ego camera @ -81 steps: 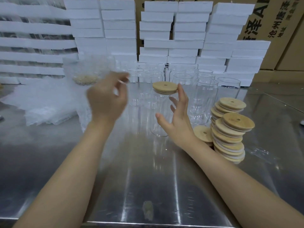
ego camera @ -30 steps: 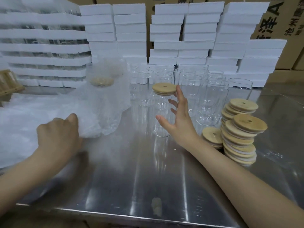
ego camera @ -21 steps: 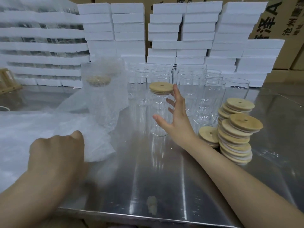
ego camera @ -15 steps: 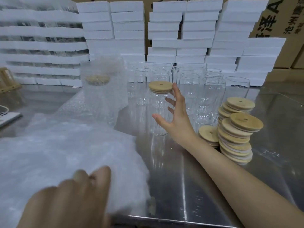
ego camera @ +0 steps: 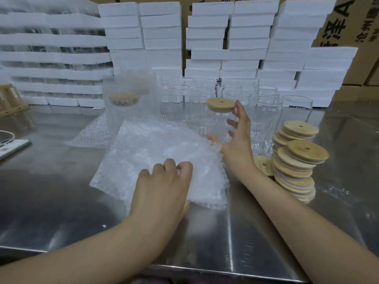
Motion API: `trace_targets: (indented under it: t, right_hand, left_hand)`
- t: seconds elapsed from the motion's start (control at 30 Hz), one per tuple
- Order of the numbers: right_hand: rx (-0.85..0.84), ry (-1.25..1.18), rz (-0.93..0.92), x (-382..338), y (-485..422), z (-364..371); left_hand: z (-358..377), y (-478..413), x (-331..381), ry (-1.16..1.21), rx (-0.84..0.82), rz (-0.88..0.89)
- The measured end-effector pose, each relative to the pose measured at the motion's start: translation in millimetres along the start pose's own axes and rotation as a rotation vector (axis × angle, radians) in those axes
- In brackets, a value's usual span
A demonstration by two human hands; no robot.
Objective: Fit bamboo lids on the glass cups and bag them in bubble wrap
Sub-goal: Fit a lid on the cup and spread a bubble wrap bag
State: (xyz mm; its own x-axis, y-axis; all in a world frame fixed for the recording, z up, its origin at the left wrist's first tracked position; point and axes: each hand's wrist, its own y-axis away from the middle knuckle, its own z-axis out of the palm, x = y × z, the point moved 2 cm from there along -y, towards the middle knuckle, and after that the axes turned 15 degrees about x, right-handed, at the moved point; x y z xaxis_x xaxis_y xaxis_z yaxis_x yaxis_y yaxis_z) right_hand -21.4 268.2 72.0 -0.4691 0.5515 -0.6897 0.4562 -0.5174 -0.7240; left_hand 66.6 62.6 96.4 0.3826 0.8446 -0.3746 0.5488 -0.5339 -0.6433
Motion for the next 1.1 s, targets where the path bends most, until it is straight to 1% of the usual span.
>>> trace_targets:
  t: [0.17,0.27,0.37,0.5,0.63,0.7,0.73,0.77,0.83,0.87,0.9,0.93,0.97,1.03,1.07,1.1]
  right_hand:
    - [-0.009,0.039,-0.022,2.7,-0.1,0.2]
    - [-0.013,0.037,-0.026,2.1,0.5,-1.6]
    - [-0.015,0.042,-0.029,-0.1,1.6,-2.8]
    - [-0.025,0.050,-0.022,-1.2,2.3,-3.2]
    - [-0.020,0.053,-0.025,-2.2,2.3,-2.4]
    - [-0.020,0.055,-0.025,-1.9,2.1,-1.4]
    - [-0.021,0.056,-0.026,-1.5,2.2,-1.0]
    - [-0.022,0.057,-0.027,-1.0,2.3,-0.8]
    - [-0.026,0.059,-0.028,0.1,2.4,-0.7]
    - [-0.028,0.056,-0.025,0.4,2.5,-0.7]
    - [-0.030,0.053,-0.023,0.5,2.6,-0.5]
    - [-0.029,0.052,-0.021,0.2,2.6,-0.5]
    - [-0.030,0.053,-0.021,0.0,2.8,-0.6]
    - [-0.033,0.055,-0.024,-0.7,2.9,-0.8]
    - [-0.033,0.056,-0.027,-0.8,2.7,-0.9]
    - [-0.034,0.056,-0.030,-0.9,2.7,-0.9]
  left_hand:
    - [15.5,-6.2,-2.6,-0.122,0.049,-0.033]
    - [26.6,-10.0,-9.1,-0.239,-0.005,-0.038]
    - [35.5,-16.6,-18.0,-0.265,-0.076,-0.055]
    - [45.6,-27.5,-28.1,-0.145,-0.152,-0.099]
    - [27.6,-28.6,-43.5,0.064,-0.298,-0.070]
    - [9.5,-26.3,-52.1,0.092,-0.294,-0.038]
    - [-2.2,-29.1,-57.8,0.133,-0.231,-0.067]
    - [-11.8,-35.8,-66.0,0.225,-0.135,-0.145]
    - [-17.7,-57.2,-92.4,0.427,0.135,-0.352]
    - [-12.9,-69.3,-108.2,0.477,0.274,-0.431]
    - [-3.2,-81.3,-122.8,0.508,0.371,-0.503]
    - [11.1,-92.6,-136.4,0.555,0.393,-0.589]
    - [28.5,-102.2,-147.6,0.625,0.334,-0.693]
    - [63.8,-112.3,-160.9,0.809,0.139,-0.909]
    - [80.1,-113.2,-164.5,0.881,0.076,-0.972]
    - [94.9,-112.9,-166.6,0.927,0.044,-0.993]
